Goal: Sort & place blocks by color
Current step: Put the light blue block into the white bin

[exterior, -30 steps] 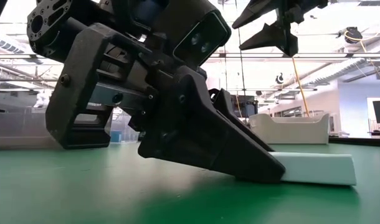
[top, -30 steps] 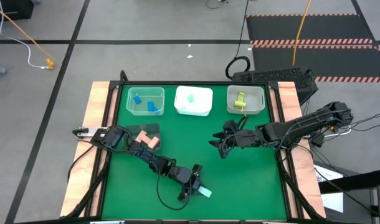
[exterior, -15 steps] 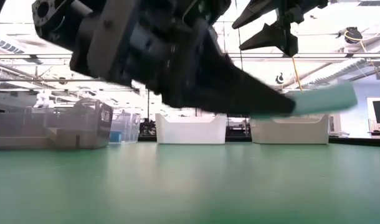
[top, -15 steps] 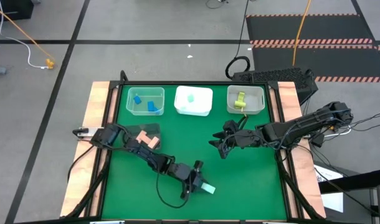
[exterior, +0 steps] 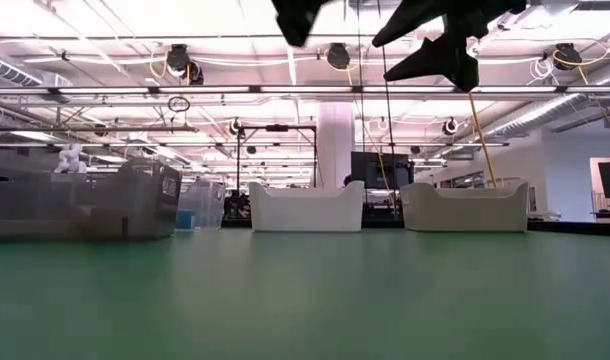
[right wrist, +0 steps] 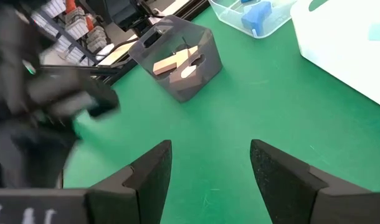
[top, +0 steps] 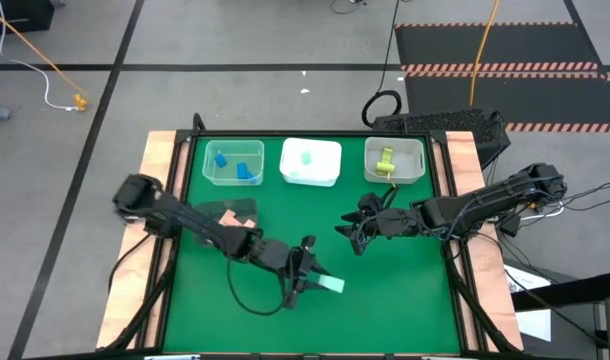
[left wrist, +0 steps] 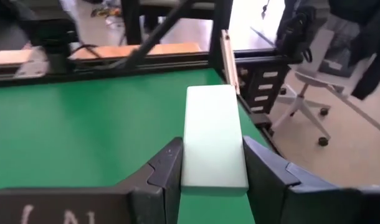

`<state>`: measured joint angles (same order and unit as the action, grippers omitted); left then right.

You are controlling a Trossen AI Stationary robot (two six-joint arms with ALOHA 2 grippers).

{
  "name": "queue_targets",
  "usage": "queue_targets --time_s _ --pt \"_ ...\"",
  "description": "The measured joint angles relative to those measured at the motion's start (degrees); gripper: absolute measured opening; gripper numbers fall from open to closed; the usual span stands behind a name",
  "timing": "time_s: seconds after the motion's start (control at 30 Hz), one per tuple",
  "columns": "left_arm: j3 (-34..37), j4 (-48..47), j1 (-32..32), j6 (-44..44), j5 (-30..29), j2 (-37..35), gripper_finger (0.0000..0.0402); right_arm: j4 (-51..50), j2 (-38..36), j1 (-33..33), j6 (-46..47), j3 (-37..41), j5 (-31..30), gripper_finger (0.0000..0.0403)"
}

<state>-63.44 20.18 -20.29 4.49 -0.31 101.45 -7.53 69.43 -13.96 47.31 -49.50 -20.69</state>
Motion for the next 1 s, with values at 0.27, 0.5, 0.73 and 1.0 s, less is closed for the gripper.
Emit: queue_targets --time_s 0.27,0.5,0.73,1.0 --pt "0.00 -6.90 -2.09 8.43 -7.99 -9.28 0.0131 0.00 0.00 0.00 0.00 0.00 0.00 0.0208" --pt "-0.04 -8.99 -4.99 9.60 -15.76 -11.33 0.0131 0.00 0.00 -0.01 0.00 0.00 0.00 0.0208" --pt "-0.04 -13.82 -6.25 17.82 -29.00 -11.28 0.0131 0.00 0.00 0.00 0.00 0.00 0.00 0.0208" --pt "-0.07 -25.39 -1.93 27.60 -35.86 -12.79 0.0162 0.00 0.00 -0.01 0.00 0.00 0.00 0.0208"
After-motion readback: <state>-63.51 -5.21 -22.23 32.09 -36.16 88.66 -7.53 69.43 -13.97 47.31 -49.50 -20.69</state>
